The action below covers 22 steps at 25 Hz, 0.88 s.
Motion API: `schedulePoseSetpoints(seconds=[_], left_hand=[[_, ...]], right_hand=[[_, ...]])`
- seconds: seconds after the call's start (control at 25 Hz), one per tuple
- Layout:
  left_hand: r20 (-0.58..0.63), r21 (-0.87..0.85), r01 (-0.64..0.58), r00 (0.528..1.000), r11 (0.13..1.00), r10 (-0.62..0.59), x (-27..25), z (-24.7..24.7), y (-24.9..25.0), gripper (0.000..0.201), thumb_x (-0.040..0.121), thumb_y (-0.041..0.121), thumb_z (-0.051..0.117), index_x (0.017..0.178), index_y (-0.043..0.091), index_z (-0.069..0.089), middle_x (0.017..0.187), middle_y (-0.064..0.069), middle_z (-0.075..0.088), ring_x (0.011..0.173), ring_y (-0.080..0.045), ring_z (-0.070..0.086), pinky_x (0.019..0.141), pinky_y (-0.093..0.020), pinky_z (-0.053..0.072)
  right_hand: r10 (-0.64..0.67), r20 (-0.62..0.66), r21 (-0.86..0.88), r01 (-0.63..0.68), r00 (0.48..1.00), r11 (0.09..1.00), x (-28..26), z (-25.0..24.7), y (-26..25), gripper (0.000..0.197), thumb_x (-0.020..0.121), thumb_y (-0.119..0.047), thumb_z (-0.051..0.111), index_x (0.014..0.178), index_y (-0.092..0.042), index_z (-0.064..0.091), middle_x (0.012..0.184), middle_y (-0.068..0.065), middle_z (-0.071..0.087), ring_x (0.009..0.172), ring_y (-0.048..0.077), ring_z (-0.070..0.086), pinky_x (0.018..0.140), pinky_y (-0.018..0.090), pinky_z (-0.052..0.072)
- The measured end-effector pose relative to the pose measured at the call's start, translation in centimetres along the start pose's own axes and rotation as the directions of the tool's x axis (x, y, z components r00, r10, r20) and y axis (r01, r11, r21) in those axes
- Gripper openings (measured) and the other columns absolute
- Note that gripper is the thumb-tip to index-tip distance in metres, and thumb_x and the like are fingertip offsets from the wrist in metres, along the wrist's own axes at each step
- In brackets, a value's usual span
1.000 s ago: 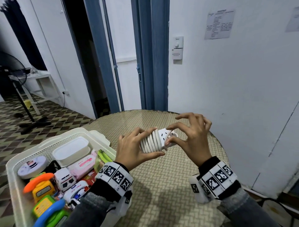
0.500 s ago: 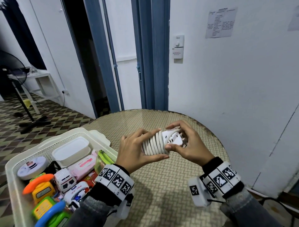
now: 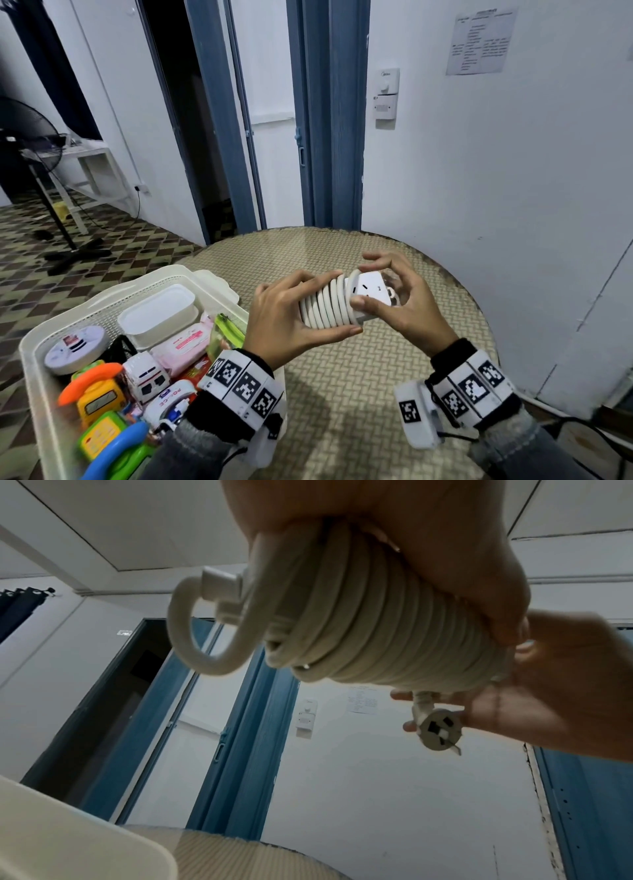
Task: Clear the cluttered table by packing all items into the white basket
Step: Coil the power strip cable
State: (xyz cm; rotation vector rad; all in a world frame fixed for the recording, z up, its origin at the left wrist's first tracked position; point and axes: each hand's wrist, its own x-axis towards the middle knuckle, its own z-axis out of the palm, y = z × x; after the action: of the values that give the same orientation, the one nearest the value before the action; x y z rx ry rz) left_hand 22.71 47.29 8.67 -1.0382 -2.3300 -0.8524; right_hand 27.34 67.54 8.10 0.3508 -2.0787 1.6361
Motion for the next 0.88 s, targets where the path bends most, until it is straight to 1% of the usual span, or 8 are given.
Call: schedulePoseSetpoints(seconds=[0.12, 0.32, 0.44, 0.52, 0.56, 0.64, 0.76, 0.88], left_hand=[[-0.018, -0.003, 0.021, 1.0, 1.0, -0.021, -0.1, -0.2, -0.6, 0.079, 0.059, 0.086, 0.058, 0.127, 0.047, 0.052, 0.098, 0.021, 0.059, 0.09, 0.002, 0.055, 0.079, -0.043, 0.045], [-0.02, -0.028, 0.16, 0.987, 0.987, -0.161, -0.6, -0.8, -1.7, 0.084, 0.061, 0.086, 0.05, 0.136, 0.049, 0.041, 0.103, 0.021, 0.055, 0.092, 0.0, 0.053, 0.082, -0.043, 0.045], [0.089, -0.006, 0.207, 0.975, 0.978, -0.205, -1.1, -2.2, -2.5, 0.091, 0.065, 0.086, 0.041, 0.144, 0.053, 0.012, 0.115, 0.017, 0.053, 0.102, -0.003, 0.051, 0.09, -0.04, 0.042], [0.201, -0.032, 0.237, 0.953, 0.971, -0.226, -1.8, -3.4, -2.9, 0.083, 0.074, 0.081, 0.033, 0.142, 0.057, -0.008, 0.128, 0.011, 0.048, 0.113, -0.003, 0.045, 0.098, -0.035, 0.033], [0.232, -0.097, 0.26, 0.944, 0.961, -0.232, -2.3, -3.8, -3.0, 0.075, 0.08, 0.076, 0.029, 0.141, 0.058, -0.011, 0.132, 0.009, 0.045, 0.117, -0.003, 0.043, 0.102, -0.036, 0.032], [0.208, -0.215, 0.272, 0.951, 0.938, -0.228, -3.9, -4.3, -3.1, 0.064, 0.087, 0.068, 0.024, 0.142, 0.058, -0.008, 0.129, 0.006, 0.043, 0.117, -0.004, 0.045, 0.104, -0.04, 0.035], [-0.019, -0.247, 0.251, 0.965, 0.936, -0.263, -5.6, -5.1, -4.3, 0.057, 0.091, 0.061, 0.024, 0.146, 0.051, 0.014, 0.112, 0.007, 0.047, 0.104, 0.001, 0.049, 0.095, -0.029, 0.043], [-0.202, -0.319, 0.311, 0.9, 0.895, -0.385, -6.2, -6.7, -5.6, 0.05, 0.093, 0.055, 0.027, 0.14, 0.043, 0.04, 0.107, 0.005, 0.055, 0.102, 0.001, 0.052, 0.087, -0.015, 0.04]], right_hand=[[0.054, -0.024, 0.126, -0.051, 0.998, 0.991, -0.8, 2.0, 0.1, 0.049, 0.07, -0.035, 0.078, 0.114, -0.021, 0.061, 0.11, -0.005, 0.063, 0.101, 0.012, 0.063, 0.078, 0.028, 0.053], [0.19, -0.073, 0.35, -0.153, 0.979, 0.924, -0.9, 5.4, 0.0, 0.07, 0.074, -0.023, 0.074, 0.135, -0.029, 0.039, 0.116, -0.002, 0.062, 0.099, 0.01, 0.066, 0.07, 0.028, 0.056], [0.206, -0.125, 0.387, -0.143, 0.971, 0.911, -0.8, 7.8, 0.3, 0.072, 0.075, -0.025, 0.078, 0.134, -0.032, 0.036, 0.113, -0.002, 0.061, 0.092, 0.007, 0.067, 0.066, 0.027, 0.056], [0.207, -0.16, 0.427, -0.122, 0.965, 0.896, -0.5, 9.5, 0.3, 0.072, 0.071, -0.033, 0.077, 0.131, -0.034, 0.037, 0.115, -0.002, 0.06, 0.094, 0.007, 0.066, 0.067, 0.025, 0.054], [0.215, -0.181, 0.461, -0.11, 0.96, 0.88, -0.1, 10.3, 0.1, 0.072, 0.066, -0.038, 0.074, 0.128, -0.035, 0.038, 0.113, -0.001, 0.063, 0.094, 0.008, 0.067, 0.068, 0.025, 0.054], [0.223, -0.196, 0.534, -0.086, 0.955, 0.841, 0.7, 11.9, -0.4, 0.07, 0.061, -0.039, 0.072, 0.123, -0.034, 0.04, 0.101, 0.004, 0.07, 0.086, 0.012, 0.068, 0.065, 0.026, 0.054], [0.204, -0.19, 0.559, -0.065, 0.96, 0.827, 1.6, 14.8, -1.5, 0.061, 0.065, -0.037, 0.073, 0.117, -0.031, 0.041, 0.101, 0.006, 0.071, 0.086, 0.015, 0.069, 0.067, 0.029, 0.055], [0.214, -0.133, 0.546, -0.109, 0.968, 0.831, 1.9, 18.1, -2.8, 0.05, 0.077, -0.036, 0.074, 0.113, -0.032, 0.041, 0.113, 0.014, 0.063, 0.092, 0.017, 0.067, 0.075, 0.036, 0.057]])
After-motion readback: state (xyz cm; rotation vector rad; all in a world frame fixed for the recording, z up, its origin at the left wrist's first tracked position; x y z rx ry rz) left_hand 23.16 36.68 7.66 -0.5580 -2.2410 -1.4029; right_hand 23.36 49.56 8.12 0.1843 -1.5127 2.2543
